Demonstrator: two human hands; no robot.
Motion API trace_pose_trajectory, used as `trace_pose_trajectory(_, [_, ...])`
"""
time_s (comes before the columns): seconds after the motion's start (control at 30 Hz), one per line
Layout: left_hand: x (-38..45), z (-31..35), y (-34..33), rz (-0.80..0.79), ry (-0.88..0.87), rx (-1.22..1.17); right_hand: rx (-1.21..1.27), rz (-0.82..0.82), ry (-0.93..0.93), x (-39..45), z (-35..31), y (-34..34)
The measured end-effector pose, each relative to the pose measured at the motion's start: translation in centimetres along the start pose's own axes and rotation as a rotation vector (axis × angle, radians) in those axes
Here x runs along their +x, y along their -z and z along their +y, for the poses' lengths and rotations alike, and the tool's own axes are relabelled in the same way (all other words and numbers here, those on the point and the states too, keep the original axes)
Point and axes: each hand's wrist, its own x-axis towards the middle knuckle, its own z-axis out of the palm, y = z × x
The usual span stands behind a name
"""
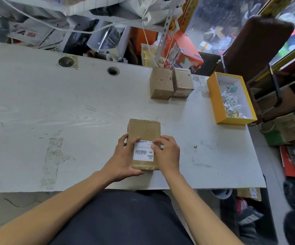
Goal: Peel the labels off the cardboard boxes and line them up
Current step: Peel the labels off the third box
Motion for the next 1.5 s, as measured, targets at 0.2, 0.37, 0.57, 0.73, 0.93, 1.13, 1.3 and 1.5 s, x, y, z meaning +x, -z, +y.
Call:
trace_pose_trajectory(0.2, [0.1,-0.1,0.0,-0.014,-0.010,0.035,-0.007,-0.012,-0.023,0.1,-0.1,0.0])
trace_pose_trajectory(0.37, [0.2,-0.2,0.3,-0.023,-0.035,0.070,-0.019,-0.014,-0.012,0.0,0.0,-0.3])
trace_pose_trajectory(0.57, [0.1,-0.3,0.2,-0.039,-0.039,0.104,0.090,0.078,0.006,-1.1,0.7,-1.2])
trace_pose_trajectory(0.73, [0.2,-0.2,0.3,-0.059,-0.032,0.181,0.063,0.077,0.003,-0.9,0.5,-1.2])
trace_pose_trajectory(0.93, [0.3,-0.1,0.3,-0.049,-0.033,0.232,0.039,0.054,-0.030,-0.4,0.1,-0.8])
trace_pose_trajectory(1.13, [0.2,0.2,0.4,-0.033,-0.035,0.216,0.054,0.075,-0.105,0.2,-0.6,-0.7])
trace_pose_trajectory(1.3, [0.2,0.3,0.4,-0.033,-0.033,0.222,-0.089,0.113,-0.077,0.1,-1.0,-2.0])
trace_pose_trajectory(1.5, [0.1,0.4,0.5,-0.025,-0.035,0.209,-0.351,0.101,0.000,0.0,-1.5,-2.6])
